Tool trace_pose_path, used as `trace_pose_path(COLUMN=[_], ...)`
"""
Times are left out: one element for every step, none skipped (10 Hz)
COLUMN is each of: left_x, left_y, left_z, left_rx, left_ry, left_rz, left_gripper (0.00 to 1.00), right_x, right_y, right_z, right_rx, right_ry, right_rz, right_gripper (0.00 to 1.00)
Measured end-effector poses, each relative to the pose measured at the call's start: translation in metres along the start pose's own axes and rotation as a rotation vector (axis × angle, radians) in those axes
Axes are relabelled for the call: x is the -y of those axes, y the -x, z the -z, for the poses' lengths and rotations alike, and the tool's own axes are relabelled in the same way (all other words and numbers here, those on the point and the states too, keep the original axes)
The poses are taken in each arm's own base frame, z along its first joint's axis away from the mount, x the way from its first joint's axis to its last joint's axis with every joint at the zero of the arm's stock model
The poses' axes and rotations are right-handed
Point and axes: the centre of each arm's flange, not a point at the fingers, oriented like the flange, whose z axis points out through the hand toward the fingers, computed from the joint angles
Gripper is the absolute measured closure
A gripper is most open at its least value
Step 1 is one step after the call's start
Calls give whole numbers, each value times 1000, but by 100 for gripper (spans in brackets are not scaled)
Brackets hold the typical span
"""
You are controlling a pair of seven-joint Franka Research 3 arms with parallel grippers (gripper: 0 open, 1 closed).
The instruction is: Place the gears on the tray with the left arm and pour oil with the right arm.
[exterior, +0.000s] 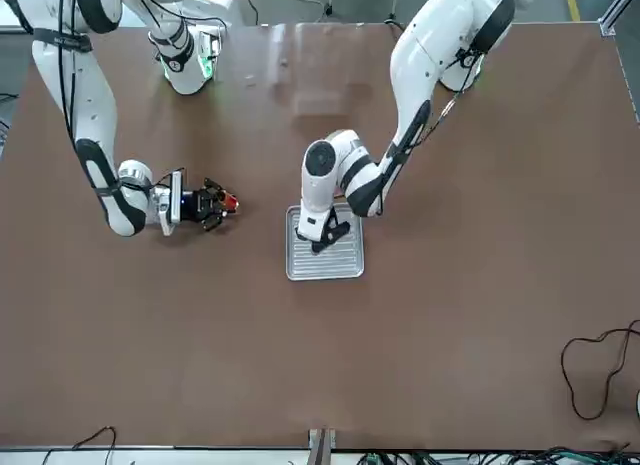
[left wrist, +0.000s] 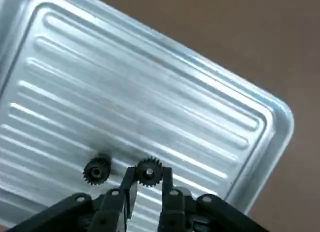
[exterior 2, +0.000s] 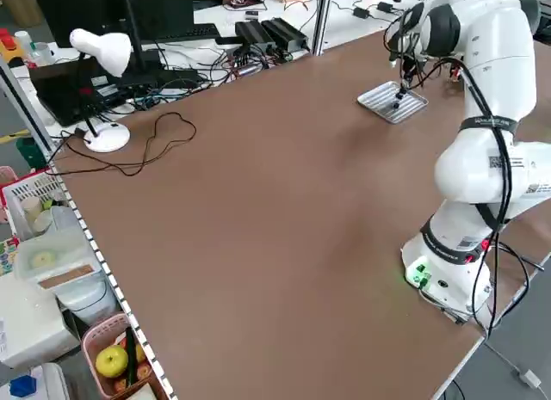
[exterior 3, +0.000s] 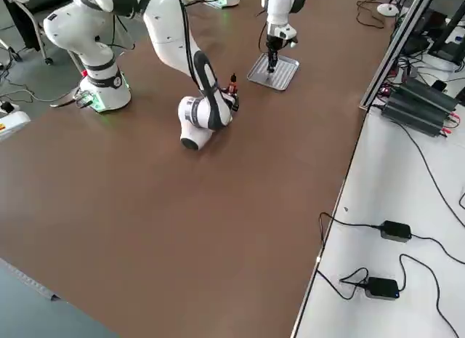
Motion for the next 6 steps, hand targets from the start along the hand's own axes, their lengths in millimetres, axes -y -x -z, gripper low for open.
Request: trace_pose_path(left_x=[2, 0, 0, -2, -4, -5], left_y=[1, 1, 2, 0, -3, -8], left_z=[-8, -7, -6, -4, 0, 9], left_rx=[5, 4, 4, 2, -1, -7], left_ry=[-9, -8, -6, -2, 0, -4], left_rz=[-1, -3, -4, -3, 1, 7], left_gripper=[76, 75, 70, 65, 51, 37], right_x=[-1, -1, -1, -1, -2, -2], right_y=[0, -1, -1, -1, -1, -2], right_z=[-4, -8, -11, -13, -14, -15], right_rx=[-1, -2, -4, -3, -5, -7], right_ry=[3, 3, 6, 4, 6, 9], right_rz=[0, 0, 0, 0, -1, -2], right_gripper=[69, 69, 69, 69, 69, 69])
